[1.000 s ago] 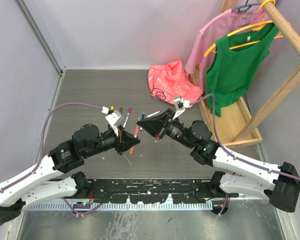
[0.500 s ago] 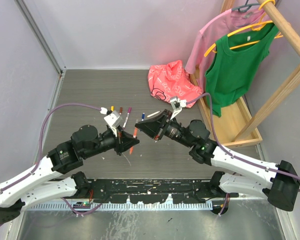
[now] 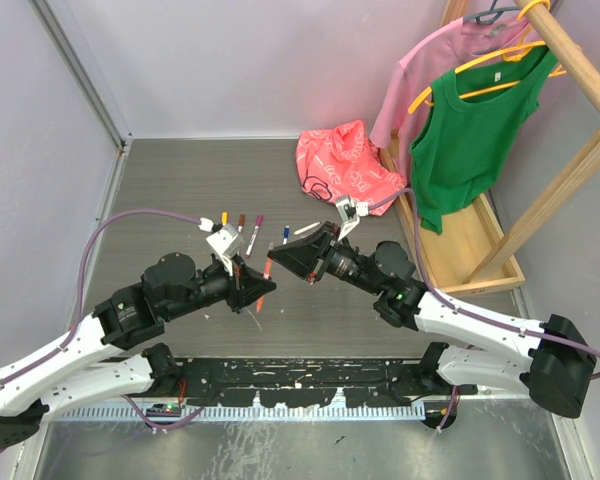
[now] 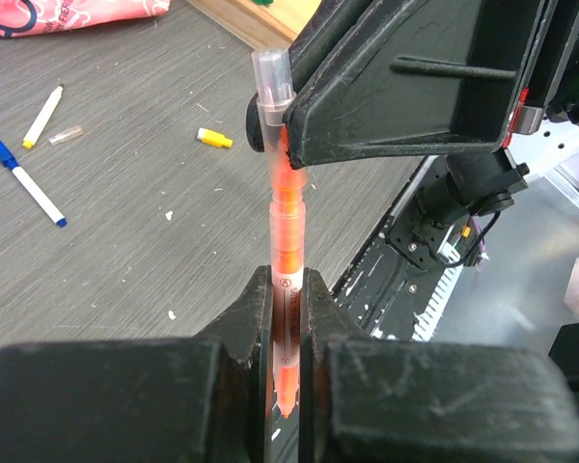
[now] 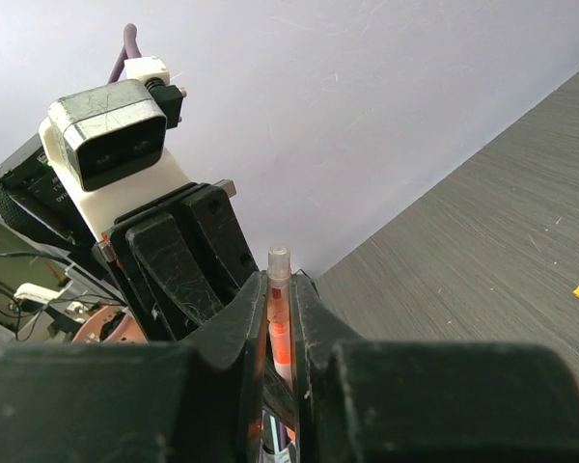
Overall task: Insert the pens into the pen caps
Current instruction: Insert the pen cap onto the pen.
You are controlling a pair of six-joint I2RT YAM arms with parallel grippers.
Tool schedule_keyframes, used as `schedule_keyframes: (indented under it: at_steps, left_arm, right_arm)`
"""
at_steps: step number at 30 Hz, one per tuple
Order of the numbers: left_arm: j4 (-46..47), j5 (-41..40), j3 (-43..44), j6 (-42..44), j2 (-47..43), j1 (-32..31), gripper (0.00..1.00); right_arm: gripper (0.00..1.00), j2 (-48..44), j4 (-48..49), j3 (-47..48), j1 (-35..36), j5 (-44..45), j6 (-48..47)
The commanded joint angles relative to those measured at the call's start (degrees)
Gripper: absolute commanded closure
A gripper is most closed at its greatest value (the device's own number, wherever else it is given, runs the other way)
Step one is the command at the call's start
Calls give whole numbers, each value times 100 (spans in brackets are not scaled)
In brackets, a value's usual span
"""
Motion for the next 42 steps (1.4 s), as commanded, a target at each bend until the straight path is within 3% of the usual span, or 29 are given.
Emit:
schedule_keyframes:
  at_steps: [1, 14, 31, 39, 42]
  left_arm:
    - [703, -299, 94, -32, -158, 2, 100]
    - [1350, -370, 57, -258, -78, 2, 100]
    - [1354, -269, 65, -314, -59, 3, 100]
    - [1164, -211, 60, -288, -113, 1, 100]
    - [1070, -101, 76, -251, -81, 2, 100]
  right_arm:
    - [95, 19, -67, -79, 74, -511, -9]
    - [85, 167, 53, -67, 82, -830, -69]
    - [67, -475, -947, 445, 84, -500, -662]
    - [59, -1080, -1880, 755, 84, 388, -1097]
    - [50, -1248, -2091, 870, 78, 886, -1130]
